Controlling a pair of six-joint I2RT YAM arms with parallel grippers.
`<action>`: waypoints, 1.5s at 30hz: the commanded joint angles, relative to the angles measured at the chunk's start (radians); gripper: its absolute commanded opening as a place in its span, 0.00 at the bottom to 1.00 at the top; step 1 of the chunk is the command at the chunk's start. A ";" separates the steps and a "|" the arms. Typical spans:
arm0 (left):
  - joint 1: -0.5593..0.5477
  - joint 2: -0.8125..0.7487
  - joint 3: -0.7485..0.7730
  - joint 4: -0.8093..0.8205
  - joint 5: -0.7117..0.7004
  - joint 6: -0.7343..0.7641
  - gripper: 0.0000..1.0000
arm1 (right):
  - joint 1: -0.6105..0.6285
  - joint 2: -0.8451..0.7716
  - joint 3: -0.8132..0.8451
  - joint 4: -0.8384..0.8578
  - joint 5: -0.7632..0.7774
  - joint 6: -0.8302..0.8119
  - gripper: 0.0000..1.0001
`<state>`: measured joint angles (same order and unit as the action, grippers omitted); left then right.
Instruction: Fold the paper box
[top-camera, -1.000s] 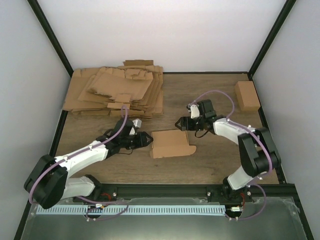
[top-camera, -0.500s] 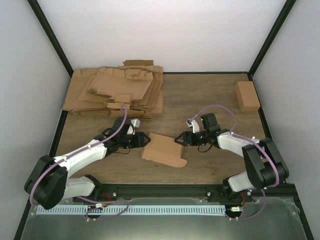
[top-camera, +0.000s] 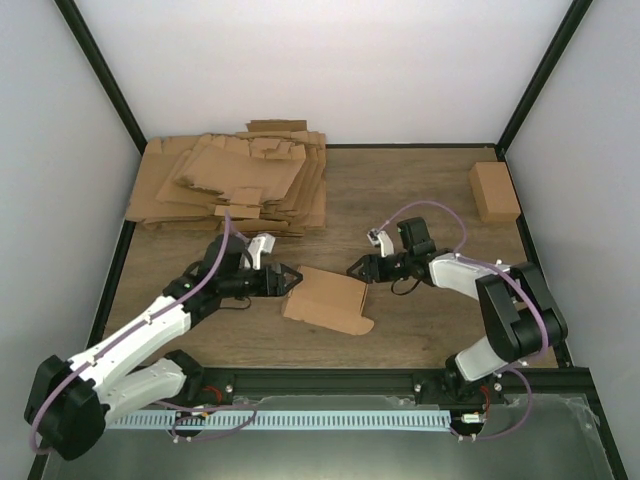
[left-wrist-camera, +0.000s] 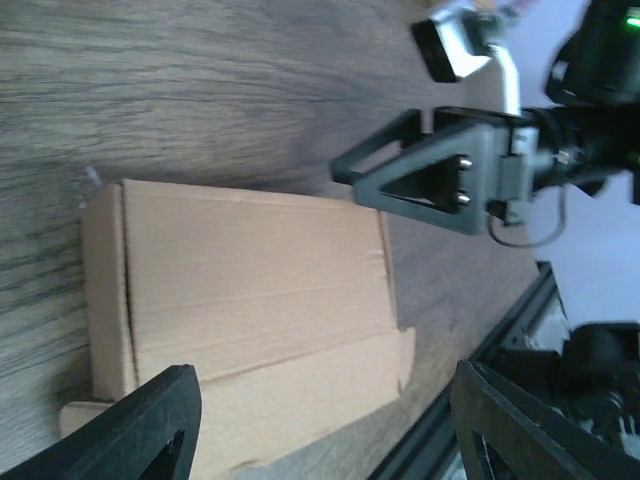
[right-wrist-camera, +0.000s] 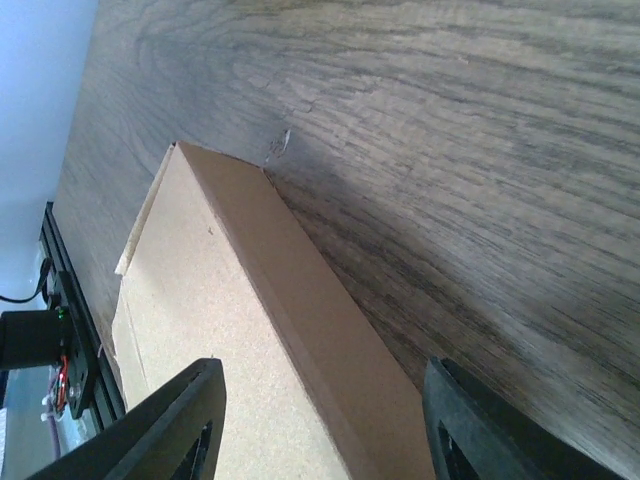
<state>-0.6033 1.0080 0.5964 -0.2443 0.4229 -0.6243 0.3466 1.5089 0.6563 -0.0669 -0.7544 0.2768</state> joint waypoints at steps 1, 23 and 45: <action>-0.006 -0.065 -0.009 -0.013 0.109 0.006 0.73 | -0.001 0.039 0.045 0.019 -0.061 -0.036 0.56; -0.011 -0.077 0.006 -0.050 0.053 0.028 0.78 | -0.002 0.160 0.031 0.071 -0.047 -0.027 0.40; -0.021 -0.039 -0.143 0.247 0.128 -0.102 0.61 | -0.061 0.267 0.075 0.145 -0.029 0.025 0.33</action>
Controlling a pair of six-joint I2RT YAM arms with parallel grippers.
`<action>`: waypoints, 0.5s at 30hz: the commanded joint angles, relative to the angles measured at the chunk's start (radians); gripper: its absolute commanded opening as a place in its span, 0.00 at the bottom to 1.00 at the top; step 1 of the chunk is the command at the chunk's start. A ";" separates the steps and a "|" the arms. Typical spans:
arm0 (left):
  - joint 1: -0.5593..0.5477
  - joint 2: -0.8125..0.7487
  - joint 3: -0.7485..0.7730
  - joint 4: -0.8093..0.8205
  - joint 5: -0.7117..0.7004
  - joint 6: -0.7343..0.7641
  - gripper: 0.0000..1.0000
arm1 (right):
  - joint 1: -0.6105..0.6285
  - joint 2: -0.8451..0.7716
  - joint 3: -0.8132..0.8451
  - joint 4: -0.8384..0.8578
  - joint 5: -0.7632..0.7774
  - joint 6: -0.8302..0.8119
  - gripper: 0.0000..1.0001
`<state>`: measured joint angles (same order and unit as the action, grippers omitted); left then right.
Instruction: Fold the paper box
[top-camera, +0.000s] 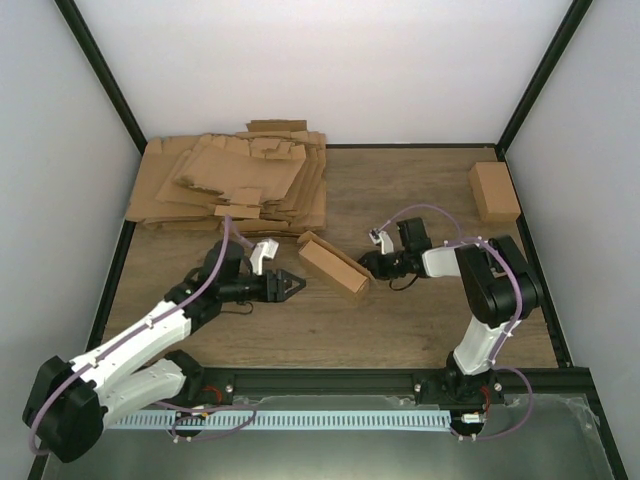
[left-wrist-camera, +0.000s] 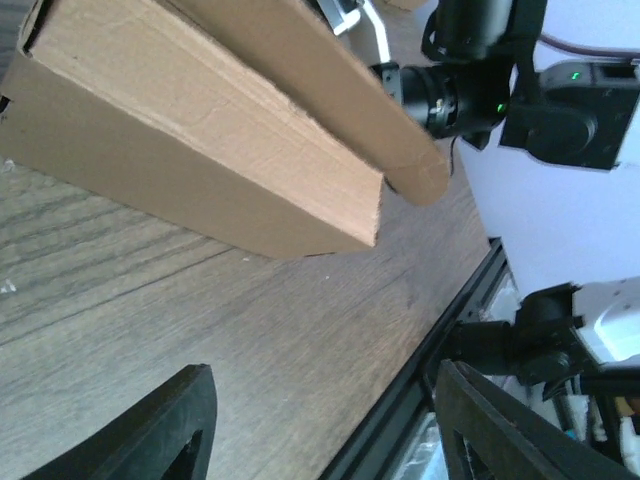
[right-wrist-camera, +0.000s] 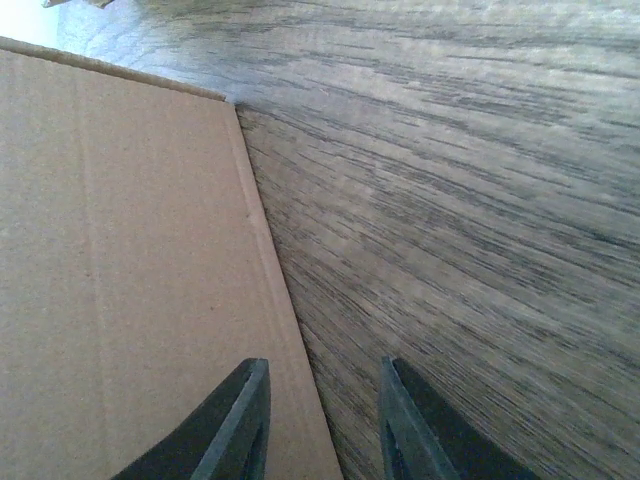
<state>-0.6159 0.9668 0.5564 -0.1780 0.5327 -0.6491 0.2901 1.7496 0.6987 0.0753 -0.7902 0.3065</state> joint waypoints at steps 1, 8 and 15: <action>-0.012 0.005 -0.146 0.254 0.021 -0.106 0.58 | -0.005 0.027 0.036 0.002 0.004 -0.007 0.33; -0.034 0.204 -0.165 0.444 -0.017 -0.118 0.36 | -0.004 0.005 0.071 -0.036 0.035 -0.028 0.35; -0.045 0.367 -0.080 0.540 -0.015 -0.124 0.35 | -0.004 -0.021 0.160 -0.113 0.082 -0.058 0.38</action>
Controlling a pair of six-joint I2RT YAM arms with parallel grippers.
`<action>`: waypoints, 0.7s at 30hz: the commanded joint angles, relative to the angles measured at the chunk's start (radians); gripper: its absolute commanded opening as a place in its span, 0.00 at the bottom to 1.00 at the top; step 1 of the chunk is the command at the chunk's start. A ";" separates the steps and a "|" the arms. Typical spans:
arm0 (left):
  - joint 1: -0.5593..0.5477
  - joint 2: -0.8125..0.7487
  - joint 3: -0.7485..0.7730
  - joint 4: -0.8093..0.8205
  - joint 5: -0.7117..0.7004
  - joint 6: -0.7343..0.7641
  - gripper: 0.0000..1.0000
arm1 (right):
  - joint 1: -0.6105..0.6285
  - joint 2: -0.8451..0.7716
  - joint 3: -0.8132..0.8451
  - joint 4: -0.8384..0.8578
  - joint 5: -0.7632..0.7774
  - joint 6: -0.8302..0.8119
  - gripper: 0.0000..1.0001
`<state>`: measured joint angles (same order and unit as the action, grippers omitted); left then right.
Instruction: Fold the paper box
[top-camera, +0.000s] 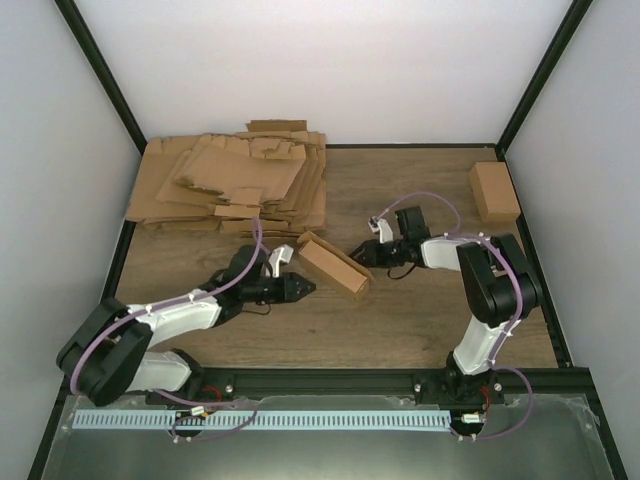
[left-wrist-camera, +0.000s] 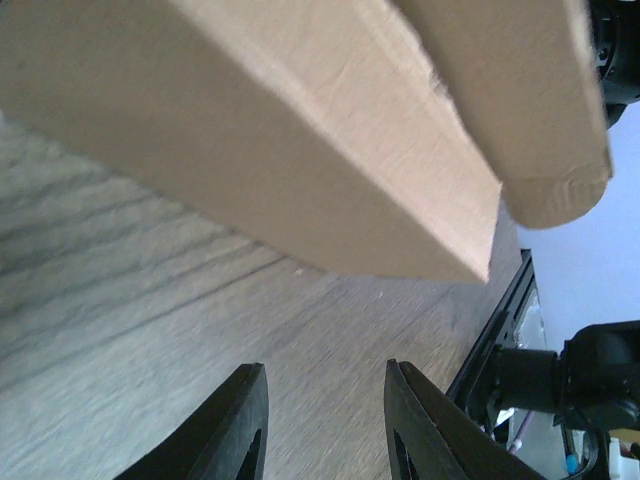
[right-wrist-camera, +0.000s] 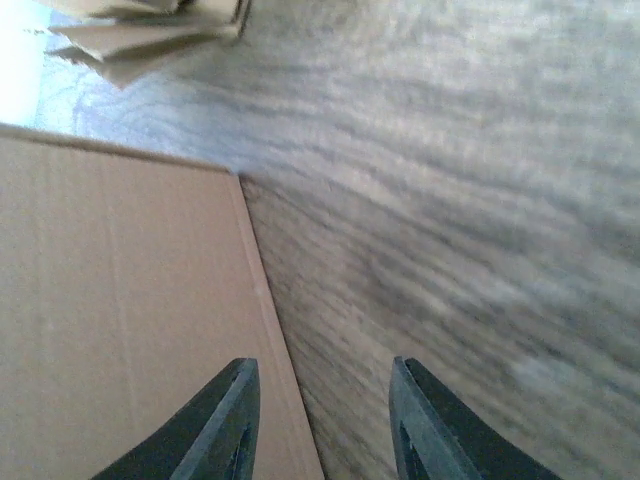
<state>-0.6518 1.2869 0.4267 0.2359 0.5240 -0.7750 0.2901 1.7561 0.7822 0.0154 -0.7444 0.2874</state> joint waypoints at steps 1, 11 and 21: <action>-0.011 0.068 0.062 0.129 -0.007 0.001 0.35 | -0.004 -0.024 0.093 -0.064 0.038 -0.046 0.39; -0.052 0.212 0.148 0.164 -0.037 -0.011 0.34 | 0.035 0.122 0.207 -0.107 -0.020 -0.092 0.40; -0.084 0.225 0.169 0.110 -0.069 0.002 0.37 | 0.105 0.150 0.206 -0.092 -0.096 -0.141 0.40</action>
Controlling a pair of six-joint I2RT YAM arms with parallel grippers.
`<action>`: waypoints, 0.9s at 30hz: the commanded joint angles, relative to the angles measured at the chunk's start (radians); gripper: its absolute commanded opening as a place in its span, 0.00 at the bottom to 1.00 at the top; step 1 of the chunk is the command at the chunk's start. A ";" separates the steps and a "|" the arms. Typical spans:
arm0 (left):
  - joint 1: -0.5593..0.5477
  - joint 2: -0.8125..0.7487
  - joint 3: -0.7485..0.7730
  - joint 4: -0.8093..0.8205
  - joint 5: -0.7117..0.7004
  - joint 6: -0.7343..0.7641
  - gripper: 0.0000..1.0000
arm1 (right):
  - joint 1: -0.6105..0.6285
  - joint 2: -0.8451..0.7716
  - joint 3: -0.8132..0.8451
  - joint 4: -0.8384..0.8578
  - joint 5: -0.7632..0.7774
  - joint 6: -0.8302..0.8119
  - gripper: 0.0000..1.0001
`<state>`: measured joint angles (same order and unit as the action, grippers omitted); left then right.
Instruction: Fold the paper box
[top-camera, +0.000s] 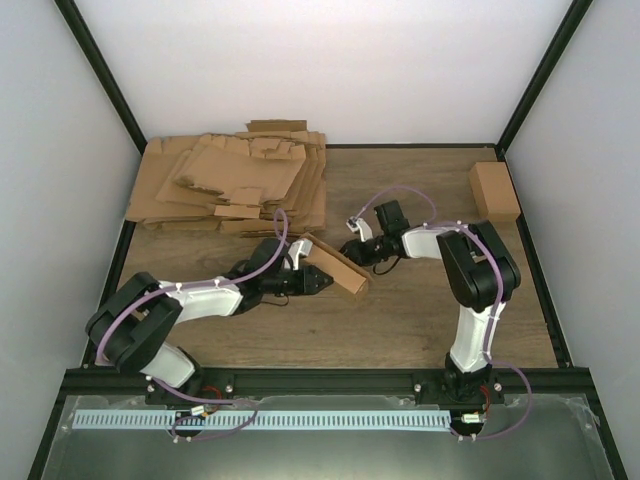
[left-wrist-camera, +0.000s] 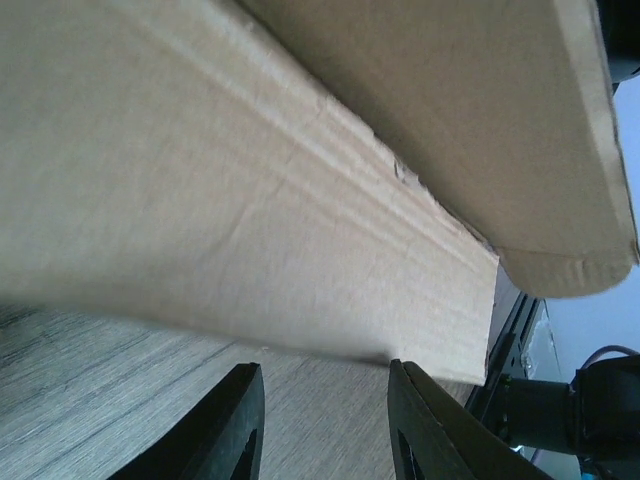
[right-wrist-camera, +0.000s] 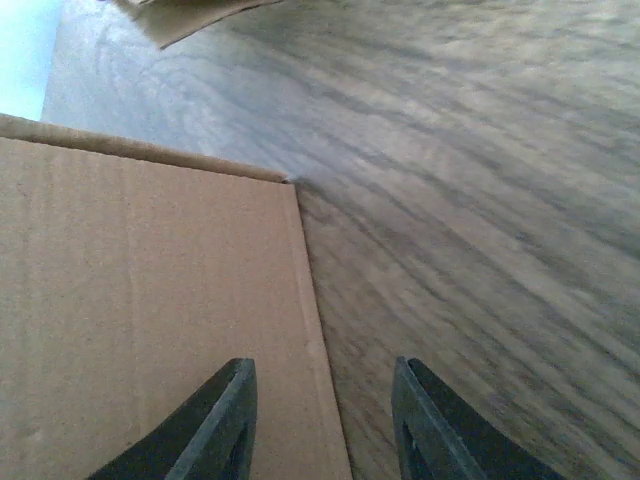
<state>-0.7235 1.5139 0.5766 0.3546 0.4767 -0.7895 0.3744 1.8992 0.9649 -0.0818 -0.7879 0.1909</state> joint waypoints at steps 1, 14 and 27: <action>-0.015 -0.008 0.013 -0.020 -0.026 0.017 0.37 | 0.023 0.008 0.023 0.006 -0.061 -0.050 0.40; -0.102 -0.123 -0.104 -0.031 -0.119 -0.049 0.39 | 0.077 0.023 0.038 -0.007 -0.149 -0.113 0.40; -0.212 -0.134 -0.124 0.004 -0.242 -0.102 0.39 | 0.099 0.024 0.056 -0.062 -0.226 -0.184 0.41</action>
<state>-0.9035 1.4017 0.4644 0.3115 0.3038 -0.8700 0.4538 1.9057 0.9813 -0.1238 -0.9676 0.0471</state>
